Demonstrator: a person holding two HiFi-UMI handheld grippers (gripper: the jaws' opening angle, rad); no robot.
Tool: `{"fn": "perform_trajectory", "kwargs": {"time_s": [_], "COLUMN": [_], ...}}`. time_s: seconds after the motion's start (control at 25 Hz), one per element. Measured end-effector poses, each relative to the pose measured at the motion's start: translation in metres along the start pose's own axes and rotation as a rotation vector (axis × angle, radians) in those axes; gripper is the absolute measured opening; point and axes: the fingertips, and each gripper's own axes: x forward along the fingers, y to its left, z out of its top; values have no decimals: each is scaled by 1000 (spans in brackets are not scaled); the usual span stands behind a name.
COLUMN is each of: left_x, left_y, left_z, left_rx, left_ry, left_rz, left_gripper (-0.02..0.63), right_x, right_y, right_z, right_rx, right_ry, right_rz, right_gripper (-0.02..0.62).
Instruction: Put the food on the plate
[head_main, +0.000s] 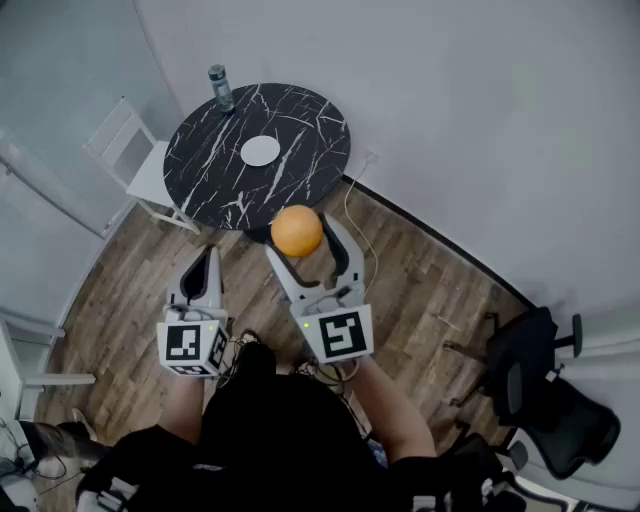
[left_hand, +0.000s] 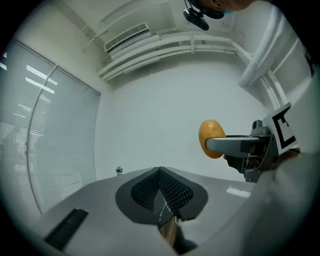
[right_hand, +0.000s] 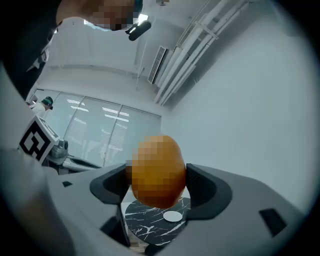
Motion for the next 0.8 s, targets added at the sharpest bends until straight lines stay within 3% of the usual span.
{"fn": "perform_trajectory", "kwargs": {"time_s": [0.28, 0.8], "left_x": [12, 78], "left_y": [8, 72], "left_z": [-13, -47], "left_rx": [-4, -34], "left_ry": [37, 90], "left_rz": [-16, -45], "left_gripper": [0, 0], "right_x": [13, 96], "right_y": [3, 0], "right_z": [-11, -57], "right_rx": [-16, -43], "right_ry": [7, 94], "right_rz": [8, 21], "right_gripper": [334, 334]}}
